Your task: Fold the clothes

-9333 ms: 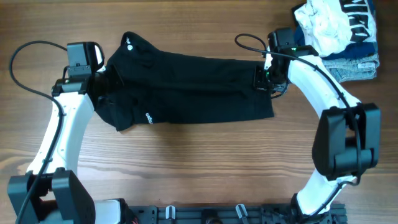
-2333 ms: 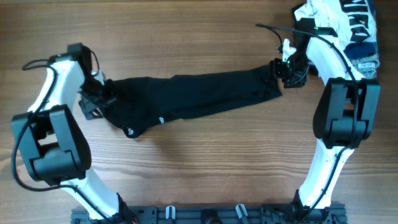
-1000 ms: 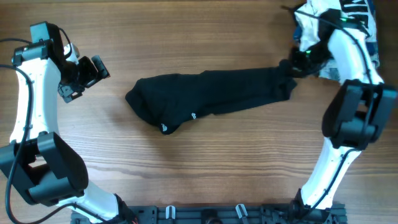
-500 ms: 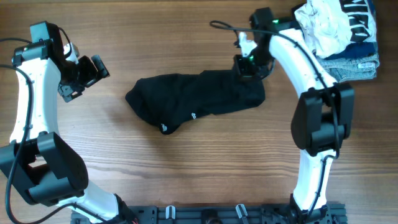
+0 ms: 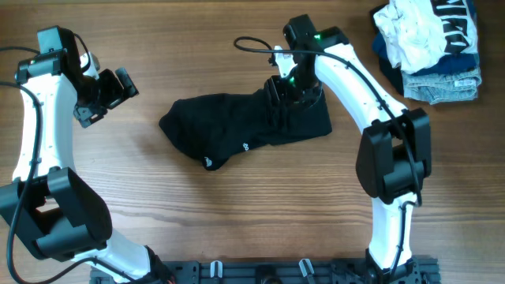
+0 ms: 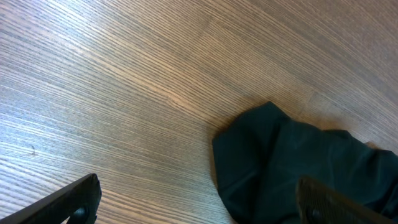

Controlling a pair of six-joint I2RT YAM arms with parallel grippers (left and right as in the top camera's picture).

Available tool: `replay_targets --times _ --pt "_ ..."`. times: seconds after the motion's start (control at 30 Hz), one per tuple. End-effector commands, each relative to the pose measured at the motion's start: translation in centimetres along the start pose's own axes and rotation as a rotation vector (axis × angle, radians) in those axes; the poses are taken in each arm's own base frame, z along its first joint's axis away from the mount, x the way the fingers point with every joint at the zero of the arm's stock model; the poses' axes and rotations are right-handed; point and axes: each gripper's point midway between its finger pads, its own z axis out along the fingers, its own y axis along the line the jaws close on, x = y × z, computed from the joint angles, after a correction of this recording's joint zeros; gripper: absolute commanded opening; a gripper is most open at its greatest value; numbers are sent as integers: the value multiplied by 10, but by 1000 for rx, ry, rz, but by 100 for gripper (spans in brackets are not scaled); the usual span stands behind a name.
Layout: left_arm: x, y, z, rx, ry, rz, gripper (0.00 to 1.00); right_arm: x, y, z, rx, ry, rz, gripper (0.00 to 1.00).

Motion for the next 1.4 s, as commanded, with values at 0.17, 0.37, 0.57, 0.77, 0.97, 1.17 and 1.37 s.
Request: replay_targets --times 0.17,0.37,0.57,0.77,0.97,1.17,1.37 --pt "-2 2 6 1 10 -20 100 -11 -25 -35 138 -109 17 19" --pt "-7 1 6 6 -7 -17 100 -3 -30 0 150 -79 27 4" --pt "-7 1 6 6 -6 -17 100 -2 -29 35 124 -78 -14 4" --pt "-4 1 6 3 5 -17 100 -10 4 52 26 -100 -120 4" --pt "5 -6 6 48 42 10 100 -27 11 15 -2 -150 -122 7" --pt "34 -12 24 137 137 172 100 -54 20 -95 22 -317 -187 67" --pt "60 -21 61 250 159 503 100 -56 0 -116 93 -355 -166 77"
